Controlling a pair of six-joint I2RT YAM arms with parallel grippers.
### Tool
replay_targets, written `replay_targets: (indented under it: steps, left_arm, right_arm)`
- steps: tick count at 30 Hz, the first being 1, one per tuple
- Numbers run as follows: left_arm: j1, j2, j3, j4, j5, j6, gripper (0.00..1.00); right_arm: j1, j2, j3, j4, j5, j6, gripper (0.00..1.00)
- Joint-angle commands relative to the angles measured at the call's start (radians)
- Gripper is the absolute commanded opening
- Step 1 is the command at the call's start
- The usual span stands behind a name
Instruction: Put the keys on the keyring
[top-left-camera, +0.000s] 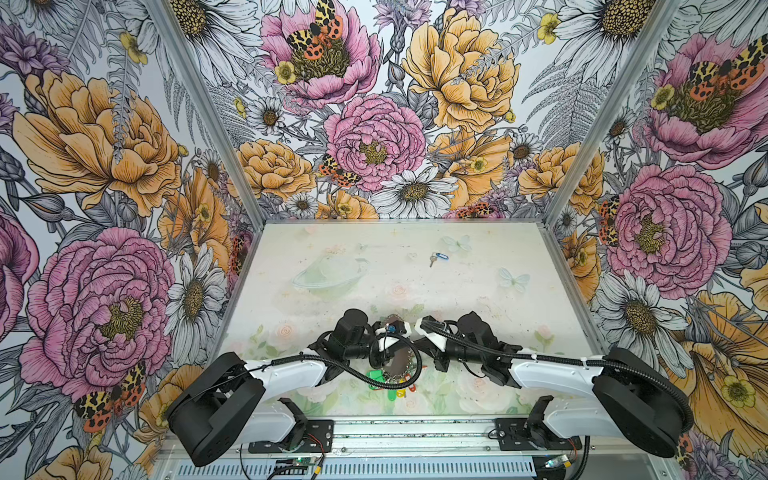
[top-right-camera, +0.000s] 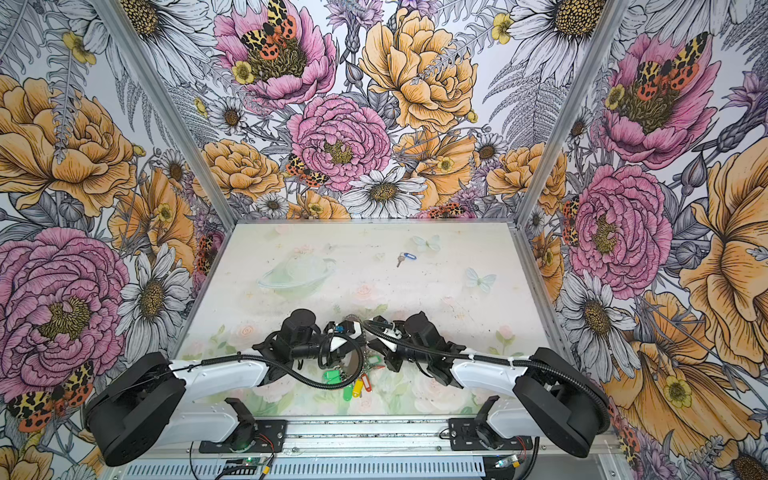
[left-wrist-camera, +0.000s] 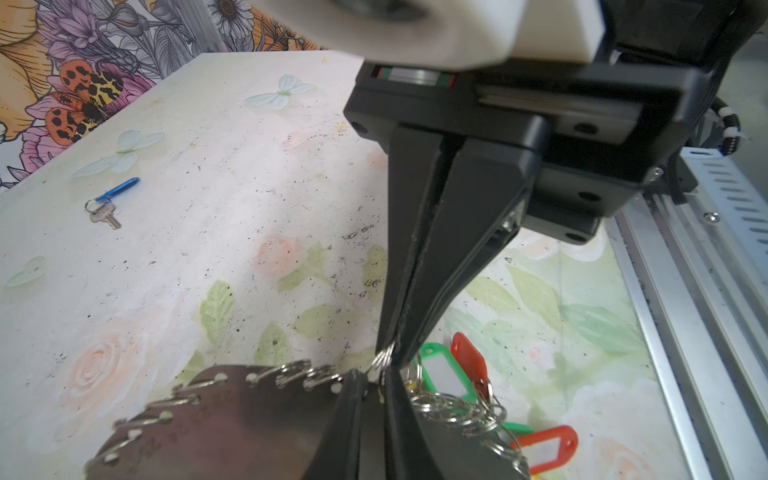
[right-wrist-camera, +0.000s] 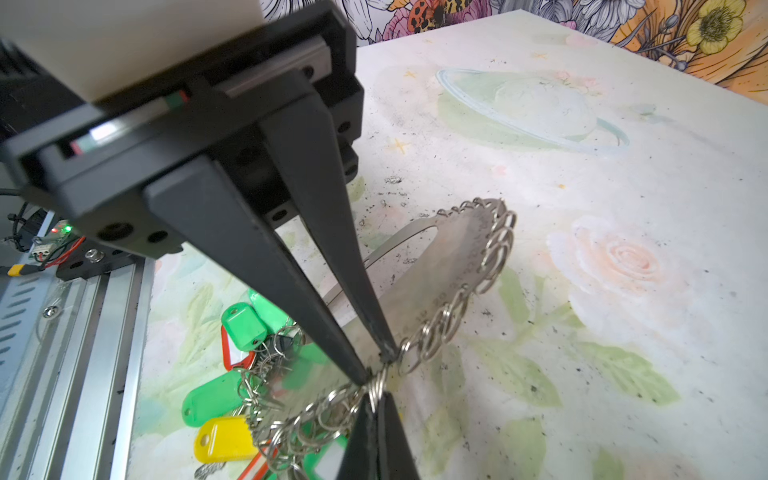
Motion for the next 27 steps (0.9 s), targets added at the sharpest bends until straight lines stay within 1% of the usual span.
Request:
replay_targets:
  steps: [1,5,7,9,14,18,22,27]
  left_arm:
    - [-0.025,-0.024,-0.012,-0.012,0.055,0.023,0.12]
    - [-0.023,-0.043,-0.018,-0.022,0.045,0.031,0.13]
    - [-0.022,-0.049,-0.021,-0.023,0.035,0.031,0.18]
    - [-0.022,-0.051,-0.021,-0.022,0.032,0.033,0.21]
    - [-0.02,-0.05,-0.022,-0.022,0.035,0.034,0.16]
    - [-0.02,-0.04,-0.017,-0.022,-0.001,0.033,0.16]
    - [-0.019,-0.039,-0.017,-0.018,-0.045,0.033,0.19]
    - [-0.014,-0.041,-0.024,-0.003,-0.049,0.028,0.23]
  right_arm:
    - [0.003,0.007,0.031,0.11,0.026,0.016,0.0]
    - [-0.03,0.011,0.031,0.111,0.029,0.028,0.0]
    - [-0.032,0.01,0.028,0.111,0.026,0.026,0.0]
    - [-0.032,0.009,0.025,0.119,0.017,0.023,0.0]
    - [-0.031,0.01,0.026,0.115,0.02,0.02,0.0]
    - [-0.032,0.005,0.022,0.116,0.008,0.007,0.0]
    - [-0.031,-0.01,0.01,0.11,-0.001,-0.019,0.0]
    - [-0.025,-0.02,0.0,0.105,-0.009,-0.049,0.01]
